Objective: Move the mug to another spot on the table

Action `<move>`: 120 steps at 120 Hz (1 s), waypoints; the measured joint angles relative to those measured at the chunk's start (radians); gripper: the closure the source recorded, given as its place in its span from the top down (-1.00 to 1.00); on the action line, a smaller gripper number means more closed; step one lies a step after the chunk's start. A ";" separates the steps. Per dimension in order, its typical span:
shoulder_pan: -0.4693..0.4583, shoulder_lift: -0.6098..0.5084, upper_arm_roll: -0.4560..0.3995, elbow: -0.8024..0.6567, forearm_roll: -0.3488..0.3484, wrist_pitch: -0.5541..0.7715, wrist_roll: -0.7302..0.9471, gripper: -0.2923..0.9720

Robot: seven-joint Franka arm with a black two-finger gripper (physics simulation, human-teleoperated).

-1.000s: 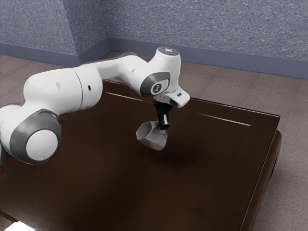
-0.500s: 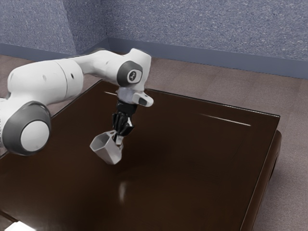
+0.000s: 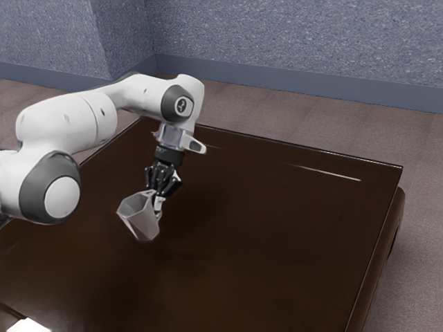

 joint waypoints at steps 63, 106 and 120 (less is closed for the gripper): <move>0.082 0.057 -0.002 0.078 0.001 -0.030 -0.078 -0.62; 0.128 0.104 -0.005 0.119 0.000 -0.026 -0.097 -0.61; 0.129 0.120 -0.013 0.133 0.001 -0.019 -0.100 -0.61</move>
